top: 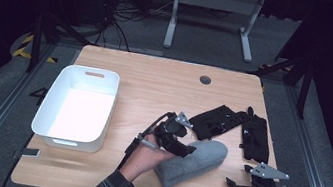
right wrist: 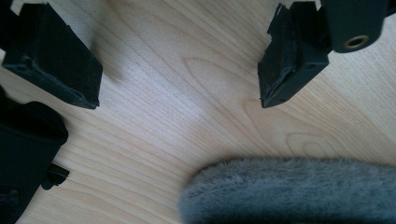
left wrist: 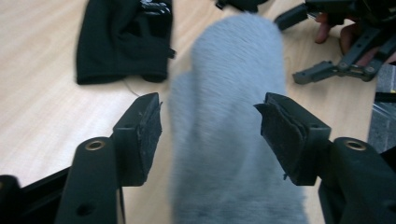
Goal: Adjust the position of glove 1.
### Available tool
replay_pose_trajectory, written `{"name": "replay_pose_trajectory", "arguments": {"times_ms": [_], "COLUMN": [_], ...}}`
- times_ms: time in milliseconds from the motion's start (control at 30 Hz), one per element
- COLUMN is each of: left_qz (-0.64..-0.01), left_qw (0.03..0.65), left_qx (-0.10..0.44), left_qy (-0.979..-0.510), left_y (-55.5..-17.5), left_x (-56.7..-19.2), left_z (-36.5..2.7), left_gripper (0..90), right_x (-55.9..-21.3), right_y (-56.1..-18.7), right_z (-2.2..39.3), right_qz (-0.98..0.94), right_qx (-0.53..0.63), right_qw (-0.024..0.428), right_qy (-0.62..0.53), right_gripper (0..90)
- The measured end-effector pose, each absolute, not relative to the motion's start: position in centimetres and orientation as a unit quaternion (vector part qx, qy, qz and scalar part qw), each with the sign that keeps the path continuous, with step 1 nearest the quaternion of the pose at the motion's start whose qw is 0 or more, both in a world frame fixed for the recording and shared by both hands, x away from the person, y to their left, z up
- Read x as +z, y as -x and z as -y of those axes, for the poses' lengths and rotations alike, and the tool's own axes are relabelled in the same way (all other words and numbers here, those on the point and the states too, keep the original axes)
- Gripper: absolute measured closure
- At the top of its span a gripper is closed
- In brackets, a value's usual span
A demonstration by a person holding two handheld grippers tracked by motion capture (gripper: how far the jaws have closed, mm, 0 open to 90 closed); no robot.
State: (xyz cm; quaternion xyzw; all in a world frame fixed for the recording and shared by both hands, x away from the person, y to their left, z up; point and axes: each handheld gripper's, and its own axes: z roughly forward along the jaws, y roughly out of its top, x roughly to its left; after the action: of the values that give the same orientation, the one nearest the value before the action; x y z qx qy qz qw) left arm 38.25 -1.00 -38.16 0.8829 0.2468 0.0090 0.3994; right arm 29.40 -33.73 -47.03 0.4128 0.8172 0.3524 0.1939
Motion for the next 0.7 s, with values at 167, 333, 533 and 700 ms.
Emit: {"name": "replay_pose_trajectory", "arguments": {"times_ms": [167, 333, 533, 700], "left_qz": [-0.229, -0.224, -0.227, -0.233], "left_qw": [0.411, 0.398, 0.367, 0.347], "left_qx": [-0.051, -0.057, -0.05, -0.038], "left_qy": [-0.881, -0.888, -0.901, -0.908], "left_y": [-40.4, -40.5, -39.7, -39.0], "left_x": [-39.6, -40.8, -42.1, -42.9], "left_z": [0.8, 1.6, 2.6, 3.1], "left_gripper": [29.9, 26.5, 20.7, 16.6], "right_x": [-47.0, -47.0, -47.0, -47.0], "right_y": [-29.4, -29.4, -29.3, -29.3], "right_z": [33.7, 33.7, 33.8, 33.8], "right_qz": [-0.817, -0.817, -0.818, -0.818], "right_qx": [0.352, 0.352, 0.352, 0.352], "right_qw": [0.194, 0.194, 0.195, 0.195], "right_qy": [-0.413, -0.413, -0.412, -0.412], "right_gripper": [14.2, 14.2, 14.3, 14.3]}}
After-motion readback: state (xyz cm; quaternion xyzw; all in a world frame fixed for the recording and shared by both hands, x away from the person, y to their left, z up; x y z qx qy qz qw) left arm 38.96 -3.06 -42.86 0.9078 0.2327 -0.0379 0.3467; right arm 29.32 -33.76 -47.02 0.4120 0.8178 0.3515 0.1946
